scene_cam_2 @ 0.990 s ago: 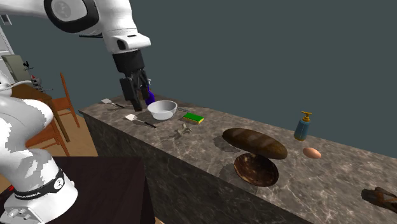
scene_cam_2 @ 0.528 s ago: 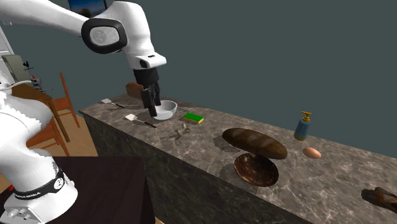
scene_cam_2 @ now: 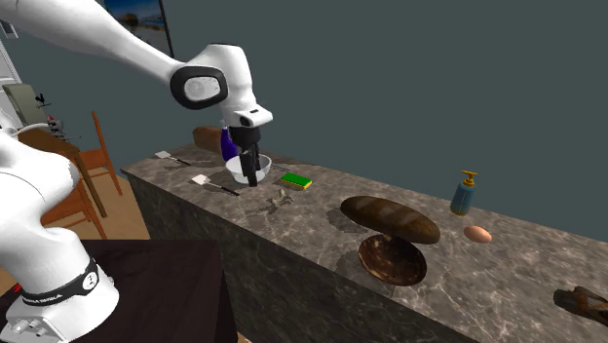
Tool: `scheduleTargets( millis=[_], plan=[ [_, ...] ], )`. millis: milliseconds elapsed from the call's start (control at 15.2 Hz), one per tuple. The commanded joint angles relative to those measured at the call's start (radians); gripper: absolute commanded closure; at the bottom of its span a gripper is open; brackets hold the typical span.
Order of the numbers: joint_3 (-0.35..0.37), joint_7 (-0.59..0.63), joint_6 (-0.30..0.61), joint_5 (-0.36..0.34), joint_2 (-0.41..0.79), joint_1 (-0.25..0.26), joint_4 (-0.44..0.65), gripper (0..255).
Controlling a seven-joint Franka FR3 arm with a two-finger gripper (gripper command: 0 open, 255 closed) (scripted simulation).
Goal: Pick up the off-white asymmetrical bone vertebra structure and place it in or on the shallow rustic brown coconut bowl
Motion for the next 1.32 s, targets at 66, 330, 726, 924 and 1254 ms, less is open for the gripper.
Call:
scheduleTargets(
  millis=[66,330,726,924,1254],
  plan=[
    [0.056,0.080,0.063,-0.043,0.111,-0.002,0.040,0],
    [0.111,0.204,0.130,-0.146,0.269,0.001,0.107,0],
    [0.117,0.407,0.182,-0.350,0.520,0.069,0.248,0],
    [0.090,0.487,0.190,-0.432,0.639,0.133,0.335,0],
    [0.051,0.547,0.208,-0.500,0.754,0.198,0.415,0]
  ],
)
